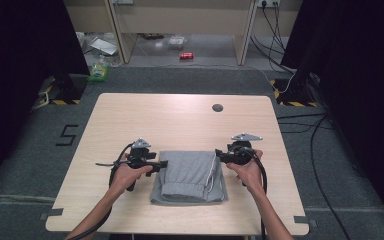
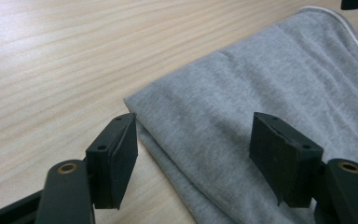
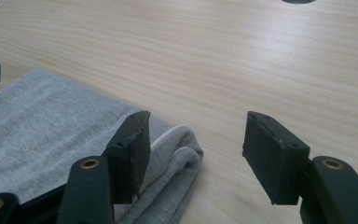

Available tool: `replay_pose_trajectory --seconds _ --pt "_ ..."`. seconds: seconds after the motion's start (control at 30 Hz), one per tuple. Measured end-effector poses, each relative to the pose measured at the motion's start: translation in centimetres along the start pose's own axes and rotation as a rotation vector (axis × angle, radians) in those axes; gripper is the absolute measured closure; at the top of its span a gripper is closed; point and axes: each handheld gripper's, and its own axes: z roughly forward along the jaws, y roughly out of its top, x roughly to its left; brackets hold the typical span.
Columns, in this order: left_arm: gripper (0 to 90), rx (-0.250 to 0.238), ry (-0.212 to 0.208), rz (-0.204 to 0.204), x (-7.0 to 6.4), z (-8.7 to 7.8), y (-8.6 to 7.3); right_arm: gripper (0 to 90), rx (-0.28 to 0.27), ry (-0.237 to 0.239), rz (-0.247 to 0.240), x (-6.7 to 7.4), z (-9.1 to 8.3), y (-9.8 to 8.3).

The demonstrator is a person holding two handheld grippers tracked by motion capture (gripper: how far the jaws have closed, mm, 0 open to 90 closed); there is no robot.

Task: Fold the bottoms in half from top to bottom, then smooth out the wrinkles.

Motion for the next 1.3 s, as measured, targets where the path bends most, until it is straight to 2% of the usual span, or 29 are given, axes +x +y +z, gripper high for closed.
replay_pose_trajectory --seconds 0.17,0.33,0.47,0.53,0.73,1.17,1.3 --pt "30.2 -0.007 -0.008 -0.012 0.2 -0.1 0.1 41.0 0.001 -0.004 0.006 -0.2 0.0 0.0" --pt "29.3 -0.008 -0.002 -0.006 0.3 -0.1 0.5 40.8 0.007 -0.009 -0.003 -0.2 0.1 0.3" --pt "29.1 0.001 -0.006 -0.018 0.7 0.5 1.0 40.8 0.014 -0.009 -0.013 -0.3 0.5 0.3" --pt "28.9 0.008 -0.003 -0.018 0.9 0.8 1.2 40.9 0.015 0.0 -0.002 -0.3 0.7 0.3" --pt "29.0 0.002 0.001 -0.036 1.2 1.1 1.6 40.9 0.027 -0.002 -0.002 -0.4 1.5 0.6" --pt "29.6 0.025 0.008 -0.022 1.4 2.1 1.6 43.0 0.06 0.016 -0.018 0.1 2.7 0.2" --pt "29.7 0.042 0.015 -0.01 1.3 2.5 1.3 43.8 0.07 0.014 -0.005 -0.1 2.8 -0.2"
